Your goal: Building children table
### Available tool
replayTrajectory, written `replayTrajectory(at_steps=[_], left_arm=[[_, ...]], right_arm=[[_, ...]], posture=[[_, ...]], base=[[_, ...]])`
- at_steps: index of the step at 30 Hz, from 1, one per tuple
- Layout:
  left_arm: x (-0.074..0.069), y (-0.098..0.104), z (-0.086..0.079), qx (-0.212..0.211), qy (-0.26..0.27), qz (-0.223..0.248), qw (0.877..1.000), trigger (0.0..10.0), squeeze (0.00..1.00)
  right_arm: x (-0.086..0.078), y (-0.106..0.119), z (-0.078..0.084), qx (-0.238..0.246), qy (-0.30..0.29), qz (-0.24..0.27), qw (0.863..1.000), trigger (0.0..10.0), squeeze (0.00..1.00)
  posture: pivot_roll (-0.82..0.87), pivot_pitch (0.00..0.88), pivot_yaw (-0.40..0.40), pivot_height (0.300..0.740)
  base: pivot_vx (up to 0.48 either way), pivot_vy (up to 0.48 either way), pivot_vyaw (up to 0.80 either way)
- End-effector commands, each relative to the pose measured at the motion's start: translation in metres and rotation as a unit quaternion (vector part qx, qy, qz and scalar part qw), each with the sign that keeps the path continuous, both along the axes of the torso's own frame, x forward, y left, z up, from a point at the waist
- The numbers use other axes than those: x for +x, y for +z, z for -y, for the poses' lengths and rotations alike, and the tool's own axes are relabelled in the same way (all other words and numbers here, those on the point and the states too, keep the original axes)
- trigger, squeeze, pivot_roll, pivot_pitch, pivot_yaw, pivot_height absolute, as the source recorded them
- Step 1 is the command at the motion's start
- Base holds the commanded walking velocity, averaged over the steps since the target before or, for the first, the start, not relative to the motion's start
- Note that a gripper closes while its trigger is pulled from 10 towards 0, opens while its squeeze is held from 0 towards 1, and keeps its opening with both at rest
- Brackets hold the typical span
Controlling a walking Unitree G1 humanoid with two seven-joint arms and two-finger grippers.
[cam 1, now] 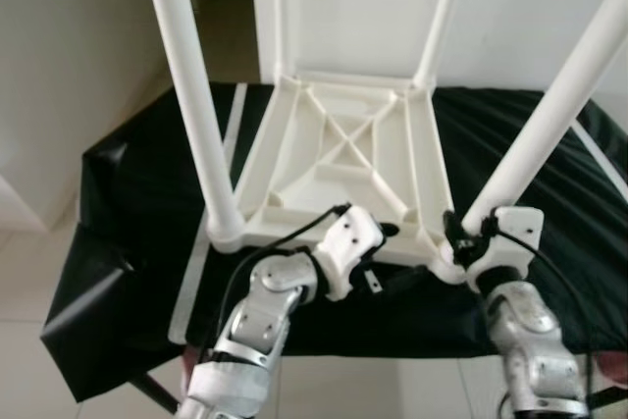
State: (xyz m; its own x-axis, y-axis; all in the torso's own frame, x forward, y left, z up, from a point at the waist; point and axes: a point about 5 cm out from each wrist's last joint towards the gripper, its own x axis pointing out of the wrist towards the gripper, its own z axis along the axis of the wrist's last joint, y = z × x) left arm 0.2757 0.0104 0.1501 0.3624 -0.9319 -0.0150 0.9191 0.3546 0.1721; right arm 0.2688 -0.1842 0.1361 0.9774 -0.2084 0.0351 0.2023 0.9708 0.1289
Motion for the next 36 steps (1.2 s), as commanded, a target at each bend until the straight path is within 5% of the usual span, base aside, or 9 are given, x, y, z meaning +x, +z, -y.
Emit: replayTrajectory(at_steps=[1,6,10,18,19,20,25,36], left_arm=[[0.004,0.001,-0.002,-0.010,0.046,-0.003,0.999,10.0,0.00],[0.004,0.001,-0.002,-0.011,0.046,-0.004,0.999,10.0,0.00],[0.002,0.001,0.000,-0.014,0.043,-0.008,0.999,10.0,0.00],[0.003,-0.001,-0.003,-0.001,0.046,-0.009,0.999,10.0,0.00],[0.003,-0.001,-0.003,0.000,0.047,-0.010,0.999,10.0,0.00],[0.003,-0.001,-0.003,0.000,0.047,-0.010,0.999,10.0,0.00],[0.001,0.002,-0.002,-0.009,0.043,-0.011,0.999,10.0,0.00],[0.002,0.003,-0.002,-0.009,0.036,-0.014,0.999,10.0,0.00]], right_arm=[[0.001,-0.006,-0.003,0.054,-0.055,-0.020,0.997,10.0,0.00],[0.004,-0.007,-0.013,0.084,-0.117,-0.033,0.989,10.0,0.00],[0.008,-0.002,-0.027,0.096,-0.085,-0.027,0.991,10.0,0.00],[0.005,-0.003,-0.028,0.100,-0.087,-0.032,0.991,10.0,0.00],[0.005,-0.004,-0.028,0.104,-0.089,-0.033,0.990,10.0,0.36],[0.004,-0.004,-0.027,0.107,-0.091,-0.032,0.990,10.0,1.00],[0.001,-0.002,-0.025,0.105,-0.082,-0.022,0.991,10.0,1.00],[-0.020,0.006,0.003,0.023,0.060,0.010,0.998,10.0,1.00]], posture=[[0.00,0.000,-0.019,0.740],[0.01,0.000,-0.016,0.740],[0.00,0.000,-0.010,0.740],[0.01,0.000,-0.013,0.740],[0.01,0.000,-0.013,0.740],[0.01,0.000,-0.014,0.740],[0.01,0.000,-0.013,0.740],[-0.01,0.000,0.006,0.740]], base=[[0.000,0.000,0.00],[0.000,0.000,0.00],[0.000,0.000,0.00],[0.000,0.000,0.00],[0.000,0.000,0.00],[0.000,0.000,0.00],[0.000,0.000,0.00],[0.000,0.000,0.00]])
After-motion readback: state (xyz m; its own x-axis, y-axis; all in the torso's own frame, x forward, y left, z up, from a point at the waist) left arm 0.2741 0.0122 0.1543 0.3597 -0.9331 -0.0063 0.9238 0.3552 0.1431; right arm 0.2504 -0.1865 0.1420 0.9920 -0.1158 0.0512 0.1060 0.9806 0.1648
